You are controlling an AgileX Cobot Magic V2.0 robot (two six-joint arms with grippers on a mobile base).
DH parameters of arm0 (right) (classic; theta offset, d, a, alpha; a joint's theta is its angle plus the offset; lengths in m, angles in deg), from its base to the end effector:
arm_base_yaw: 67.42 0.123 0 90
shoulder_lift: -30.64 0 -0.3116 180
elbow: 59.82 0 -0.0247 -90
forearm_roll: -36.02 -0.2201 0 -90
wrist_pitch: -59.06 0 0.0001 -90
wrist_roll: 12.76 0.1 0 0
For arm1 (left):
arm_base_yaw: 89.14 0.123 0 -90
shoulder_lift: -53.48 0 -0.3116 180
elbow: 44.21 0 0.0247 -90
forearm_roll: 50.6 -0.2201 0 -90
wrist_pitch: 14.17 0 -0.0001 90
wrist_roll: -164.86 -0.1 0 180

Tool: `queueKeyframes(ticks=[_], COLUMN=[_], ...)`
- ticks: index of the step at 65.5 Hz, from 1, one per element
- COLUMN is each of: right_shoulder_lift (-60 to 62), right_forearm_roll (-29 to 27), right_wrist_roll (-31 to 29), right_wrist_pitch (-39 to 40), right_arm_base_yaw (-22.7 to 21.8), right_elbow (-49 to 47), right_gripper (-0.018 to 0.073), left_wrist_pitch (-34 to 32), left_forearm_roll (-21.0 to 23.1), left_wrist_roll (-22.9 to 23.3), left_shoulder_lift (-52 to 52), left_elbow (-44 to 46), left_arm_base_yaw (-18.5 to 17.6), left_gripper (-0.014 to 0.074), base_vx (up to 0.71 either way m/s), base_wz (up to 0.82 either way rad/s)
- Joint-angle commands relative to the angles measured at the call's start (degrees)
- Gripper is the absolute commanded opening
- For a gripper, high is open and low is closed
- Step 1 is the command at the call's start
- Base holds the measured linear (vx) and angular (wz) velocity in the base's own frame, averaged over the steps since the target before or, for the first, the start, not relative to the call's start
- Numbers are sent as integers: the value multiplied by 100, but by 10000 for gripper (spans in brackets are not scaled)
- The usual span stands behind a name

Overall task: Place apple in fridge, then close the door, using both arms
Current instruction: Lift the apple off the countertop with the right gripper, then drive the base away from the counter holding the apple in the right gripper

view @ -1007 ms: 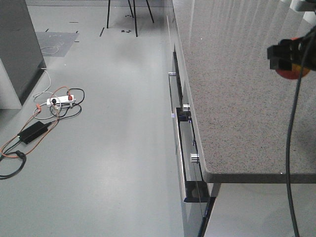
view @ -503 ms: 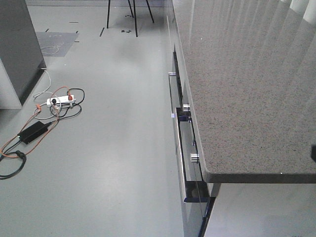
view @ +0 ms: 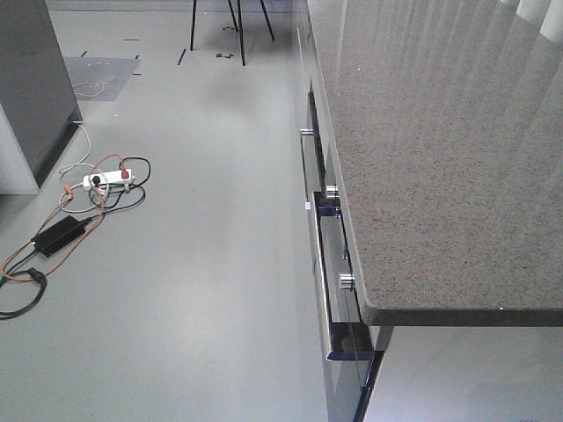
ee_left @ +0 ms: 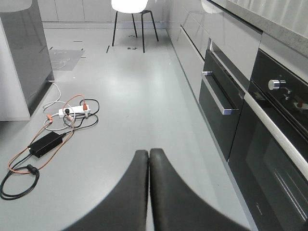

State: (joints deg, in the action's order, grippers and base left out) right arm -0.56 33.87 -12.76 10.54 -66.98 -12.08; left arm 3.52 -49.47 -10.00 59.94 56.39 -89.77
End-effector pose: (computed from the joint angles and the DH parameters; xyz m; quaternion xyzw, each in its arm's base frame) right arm 0.0240 0.0030 0.2900 0.0015 0.8966 0.0198 0.4425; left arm 0.0053 -0.0007 0.1751 -0.0364 0.7847 -0.0393 0.6175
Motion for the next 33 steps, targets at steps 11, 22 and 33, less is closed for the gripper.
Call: queueKeyframes(ticks=[11, 22, 33], right_shoulder_lift=[-37, -37, -37], right_forearm_roll=[168, 168, 168], right_wrist_roll=[0, 0, 0], right_wrist_pitch=[406, 399, 399], right_arm_base_yaw=[-18, -18, -18], right_elbow=[-160, -160, -160], right_gripper=[99, 99, 99], left_wrist_pitch=[-371, -371, -371], left_forearm_roll=[37, 37, 37], left_wrist_roll=[14, 14, 14], left_shoulder_lift=[-80, -80, -80], left_elbow=[-111, -111, -111], left_arm_base_yaw=[-11, -11, -11], left_gripper=[-6, -6, -6], base_vx=[0, 0, 0], base_wz=[0, 0, 0])
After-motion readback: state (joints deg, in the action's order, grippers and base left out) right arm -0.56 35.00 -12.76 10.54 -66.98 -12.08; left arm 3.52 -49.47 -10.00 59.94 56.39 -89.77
